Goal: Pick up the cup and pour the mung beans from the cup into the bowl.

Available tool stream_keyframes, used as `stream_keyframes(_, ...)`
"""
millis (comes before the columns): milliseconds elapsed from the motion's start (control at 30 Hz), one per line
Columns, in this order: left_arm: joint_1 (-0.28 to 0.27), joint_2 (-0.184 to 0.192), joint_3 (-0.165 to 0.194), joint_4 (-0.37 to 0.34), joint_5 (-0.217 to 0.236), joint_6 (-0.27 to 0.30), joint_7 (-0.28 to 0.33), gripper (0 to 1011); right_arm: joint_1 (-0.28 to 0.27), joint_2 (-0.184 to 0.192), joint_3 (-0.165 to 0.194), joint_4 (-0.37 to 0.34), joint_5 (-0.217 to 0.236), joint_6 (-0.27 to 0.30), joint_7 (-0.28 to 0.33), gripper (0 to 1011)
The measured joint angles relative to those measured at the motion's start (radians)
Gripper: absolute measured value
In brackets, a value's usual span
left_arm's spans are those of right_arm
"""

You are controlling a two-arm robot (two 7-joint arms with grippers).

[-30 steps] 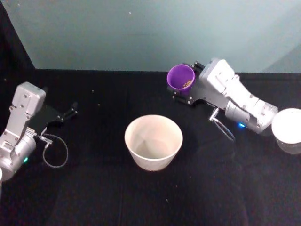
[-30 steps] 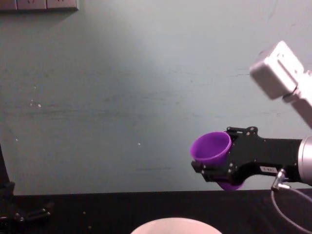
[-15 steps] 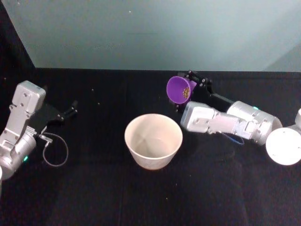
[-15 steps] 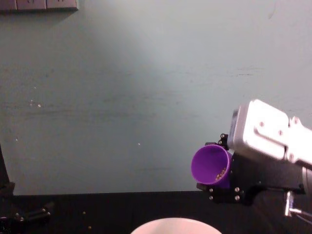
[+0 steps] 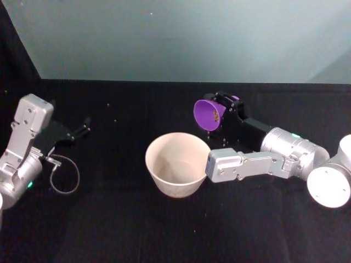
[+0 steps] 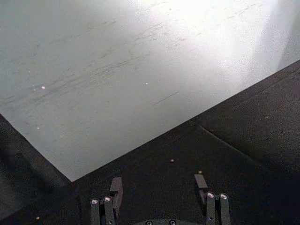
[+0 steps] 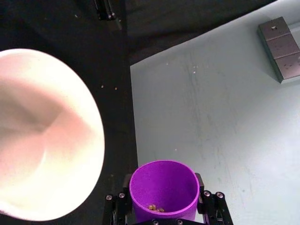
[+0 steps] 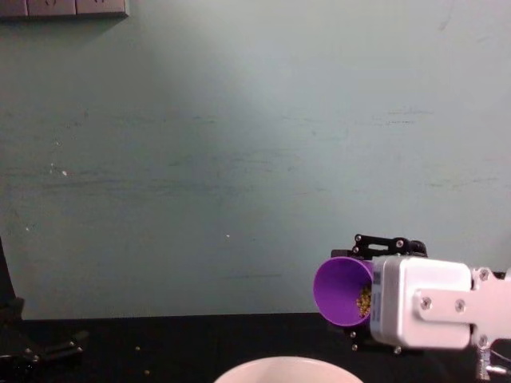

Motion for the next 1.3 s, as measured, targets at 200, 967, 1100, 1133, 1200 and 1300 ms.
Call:
stream_keyframes(200, 0.000, 0.000, 0.000, 0.000, 0.000, 0.000, 0.000, 1000, -0.005, -0.003, -0.005, 0.003, -0.051, 0.001, -0.006, 751)
stream_keyframes(967, 0.000, 0.000, 0.000, 0.000, 0.000, 0.000, 0.000, 1000, -0.012, -0.006, -0.039, 0.002, -0.311, 0.024, -0.081, 751)
stream_keyframes(1100, 0.000, 0.000, 0.000, 0.000, 0.000, 0.000, 0.000, 1000, -0.011, -0.007, -0.044, 0.002, -0.338, 0.025, -0.087, 752)
stream_keyframes(1133, 0.000, 0.000, 0.000, 0.000, 0.000, 0.000, 0.000, 1000, -0.011, -0.007, -0.047, 0.001, -0.350, 0.027, -0.091, 751)
stream_keyframes(1200, 0.000, 0.000, 0.000, 0.000, 0.000, 0.000, 0.000, 1000, -0.010, -0.007, -0.051, -0.001, -0.367, 0.031, -0.097, 751)
stream_keyframes(1300, 0.000, 0.000, 0.000, 0.000, 0.000, 0.000, 0.000, 1000, -0.010, -0.005, -0.059, -0.009, -0.393, 0.039, -0.104, 752)
